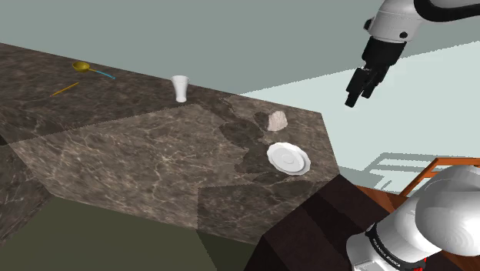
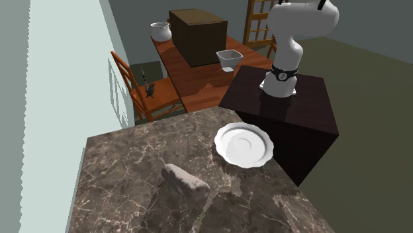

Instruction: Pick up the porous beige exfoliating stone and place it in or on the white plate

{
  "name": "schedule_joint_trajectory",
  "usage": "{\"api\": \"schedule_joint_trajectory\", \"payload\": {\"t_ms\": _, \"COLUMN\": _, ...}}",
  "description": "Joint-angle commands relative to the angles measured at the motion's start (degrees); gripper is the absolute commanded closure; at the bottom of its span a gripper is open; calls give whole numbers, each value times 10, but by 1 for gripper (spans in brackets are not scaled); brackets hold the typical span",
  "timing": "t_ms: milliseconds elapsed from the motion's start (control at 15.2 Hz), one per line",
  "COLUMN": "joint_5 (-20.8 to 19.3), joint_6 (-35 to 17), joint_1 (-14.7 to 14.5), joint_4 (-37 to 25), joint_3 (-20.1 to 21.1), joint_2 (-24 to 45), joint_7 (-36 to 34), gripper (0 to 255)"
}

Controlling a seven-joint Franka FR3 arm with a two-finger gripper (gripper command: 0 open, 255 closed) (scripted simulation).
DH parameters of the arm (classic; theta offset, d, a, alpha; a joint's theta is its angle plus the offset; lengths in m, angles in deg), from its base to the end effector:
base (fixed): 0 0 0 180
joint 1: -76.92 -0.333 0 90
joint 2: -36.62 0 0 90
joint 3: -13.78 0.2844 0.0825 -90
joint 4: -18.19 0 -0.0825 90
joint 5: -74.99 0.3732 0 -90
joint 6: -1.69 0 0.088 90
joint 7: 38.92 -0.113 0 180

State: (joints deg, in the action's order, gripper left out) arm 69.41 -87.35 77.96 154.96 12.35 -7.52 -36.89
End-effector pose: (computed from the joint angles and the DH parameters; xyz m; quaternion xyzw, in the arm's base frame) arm 0.3178 -0.0262 0.5418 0.9987 0.0007 -0.0328 0.0388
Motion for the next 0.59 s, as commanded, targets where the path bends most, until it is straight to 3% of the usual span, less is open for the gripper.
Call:
{"api": "schedule_joint_trajectory", "payload": {"t_ms": 0, "joint_5": 0, "joint_6": 0, "joint_1": 0, "joint_4": 0, "joint_3": 0, "joint_2": 0, "joint_7": 0, "gripper": 0}}
{"api": "schedule_joint_trajectory", "payload": {"t_ms": 528, "joint_5": -34, "joint_6": -141, "joint_1": -11, "joint_4": 35, "joint_3": -139, "joint_2": 65, "joint_7": 202, "gripper": 0}}
